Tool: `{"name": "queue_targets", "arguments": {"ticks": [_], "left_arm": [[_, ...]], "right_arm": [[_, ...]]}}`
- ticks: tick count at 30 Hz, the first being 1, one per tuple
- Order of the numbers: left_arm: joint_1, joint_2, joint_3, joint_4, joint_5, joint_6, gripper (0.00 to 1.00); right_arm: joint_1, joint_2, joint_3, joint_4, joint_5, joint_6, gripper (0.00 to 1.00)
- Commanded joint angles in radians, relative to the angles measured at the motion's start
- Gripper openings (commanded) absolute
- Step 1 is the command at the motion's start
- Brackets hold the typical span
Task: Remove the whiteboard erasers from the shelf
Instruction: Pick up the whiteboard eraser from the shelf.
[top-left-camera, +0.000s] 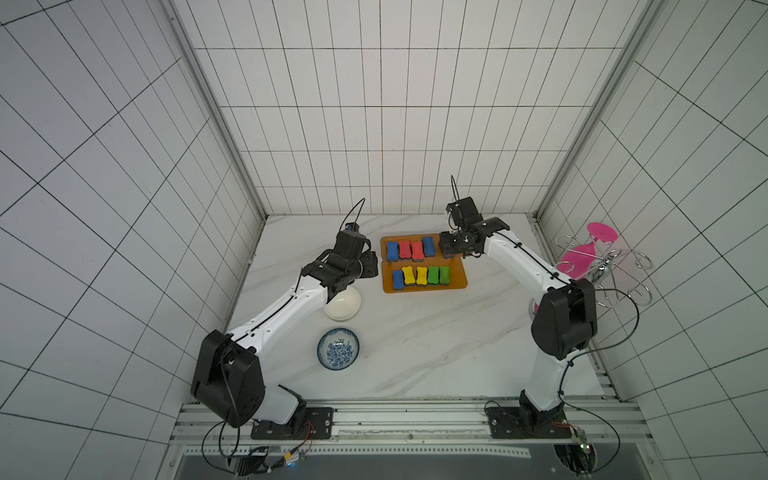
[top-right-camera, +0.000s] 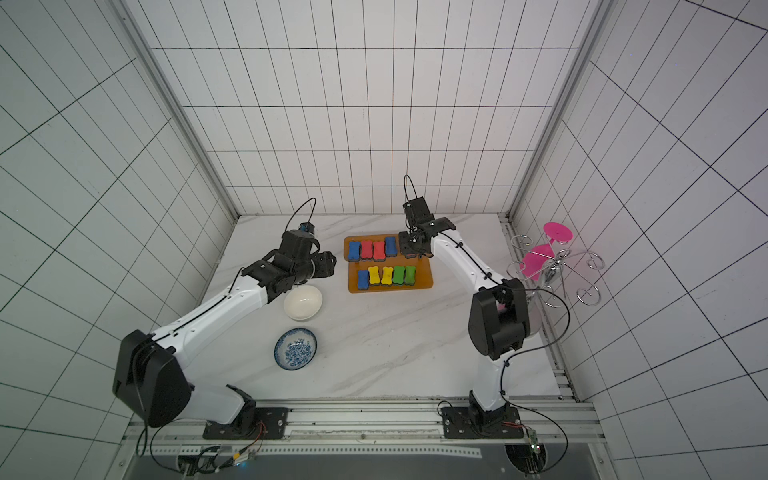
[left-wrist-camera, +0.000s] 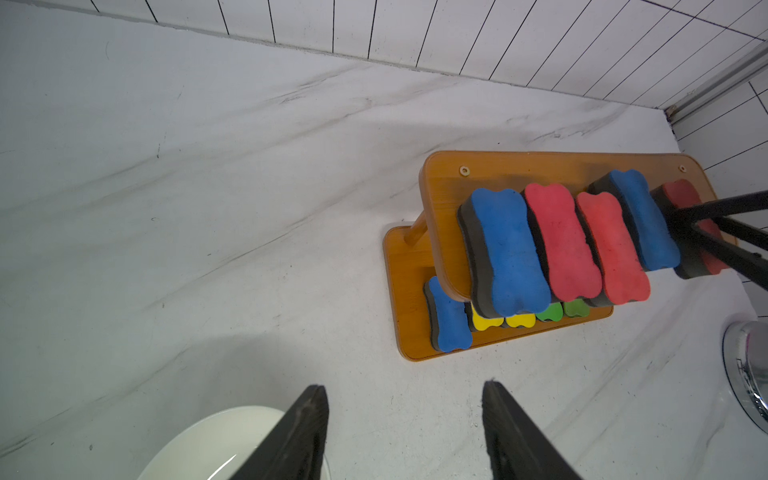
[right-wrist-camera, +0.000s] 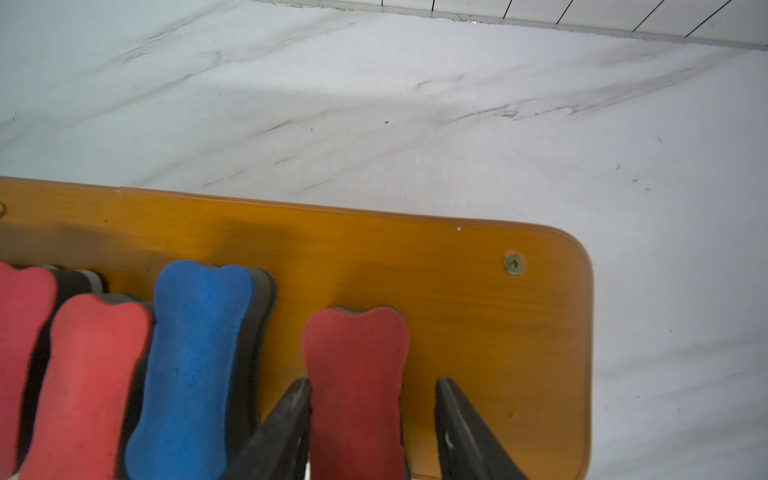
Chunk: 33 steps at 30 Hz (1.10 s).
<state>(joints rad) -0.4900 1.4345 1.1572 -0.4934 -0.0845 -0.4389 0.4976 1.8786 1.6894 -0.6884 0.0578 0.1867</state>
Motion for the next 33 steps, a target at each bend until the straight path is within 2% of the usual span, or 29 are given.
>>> {"name": "queue_targets", "arguments": {"ticks": [1,14,19,23,27,32,33], "left_arm": [[-0.004,-0.035,0.002,-0.022,0.0,-0.009,0.63],[-0.004,-0.07,-0.008,-0.076,-0.052,0.0,0.69],[-0.005,-0.103,-0.039,-0.073,-0.08,-0.003,0.74],[-0.004,-0.125,-0.063,-0.053,-0.085,-0.009,0.77],[-0.004,-0.145,-0.081,-0.061,-0.109,-0.012,0.82],[-0.003,-0.177,-0.113,-0.055,-0.152,-0.028,0.98],[-0.002,-0.18,-0.118,-0.055,-0.158,-0.032,0.99]], "right_arm": [[0.004,0.043,0.006,-0.037,0.04,-0.005,0.49],[0.004,0.041,0.041,-0.035,0.018,0.082,0.31],[0.004,-0.015,0.022,-0.022,0.043,0.124,0.23],[0.011,-0.082,-0.025,0.0,0.065,0.146,0.22],[0.031,-0.141,-0.088,0.008,0.084,0.16,0.2],[0.071,-0.245,-0.215,0.018,0.12,0.188,0.2],[0.081,-0.273,-0.246,0.017,0.129,0.196,0.2]]}}
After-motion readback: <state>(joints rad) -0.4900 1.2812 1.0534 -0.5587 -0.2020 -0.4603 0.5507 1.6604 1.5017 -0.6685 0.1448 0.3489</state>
